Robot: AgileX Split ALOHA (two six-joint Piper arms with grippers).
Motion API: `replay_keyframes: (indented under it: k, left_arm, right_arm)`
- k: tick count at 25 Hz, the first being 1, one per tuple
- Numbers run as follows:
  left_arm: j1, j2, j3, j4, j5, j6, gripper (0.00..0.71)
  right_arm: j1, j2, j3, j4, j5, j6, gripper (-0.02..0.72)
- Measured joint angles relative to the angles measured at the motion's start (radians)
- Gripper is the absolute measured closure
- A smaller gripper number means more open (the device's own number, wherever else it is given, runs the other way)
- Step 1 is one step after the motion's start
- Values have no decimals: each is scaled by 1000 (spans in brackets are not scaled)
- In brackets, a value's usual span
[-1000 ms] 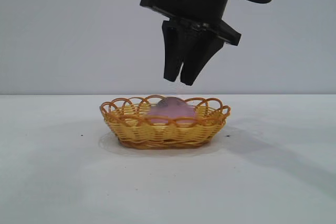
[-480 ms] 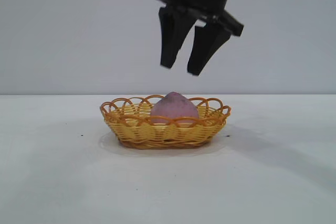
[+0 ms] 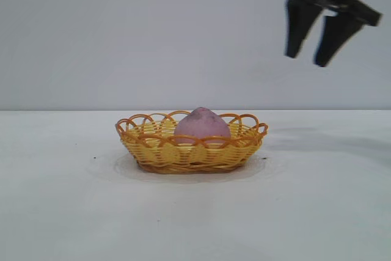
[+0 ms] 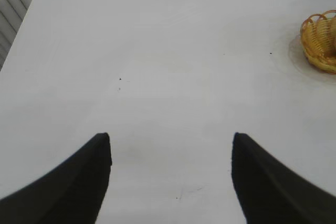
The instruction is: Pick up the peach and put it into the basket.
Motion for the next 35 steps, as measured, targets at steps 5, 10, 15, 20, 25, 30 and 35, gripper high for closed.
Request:
replay_keyframes:
  k: [5, 10, 15, 20, 25, 30, 35]
  left_arm:
    - [0, 0, 0, 0, 0, 0, 280]
    - [0, 0, 0, 0, 0, 0, 280]
    - [0, 0, 0, 0, 0, 2, 280]
    - [0, 0, 0, 0, 0, 2, 280]
    - [0, 0, 0, 0, 0, 2, 280]
    - [0, 0, 0, 0, 0, 0, 280]
    - [0, 0, 0, 0, 0, 0, 280]
  right_arm:
    - [-109, -55, 0, -46, 43, 0, 355]
    - [-152, -149, 2, -73, 74, 0, 355]
    - [-156, -317, 88, -85, 78, 1, 355]
    - [-156, -563, 257, -103, 87, 12, 355]
    - [-156, -817, 414, -122, 95, 64, 355]
    - [-156, -1060, 533, -156, 103, 118, 355]
    - [-156, -1322, 644, -203, 111, 162, 355]
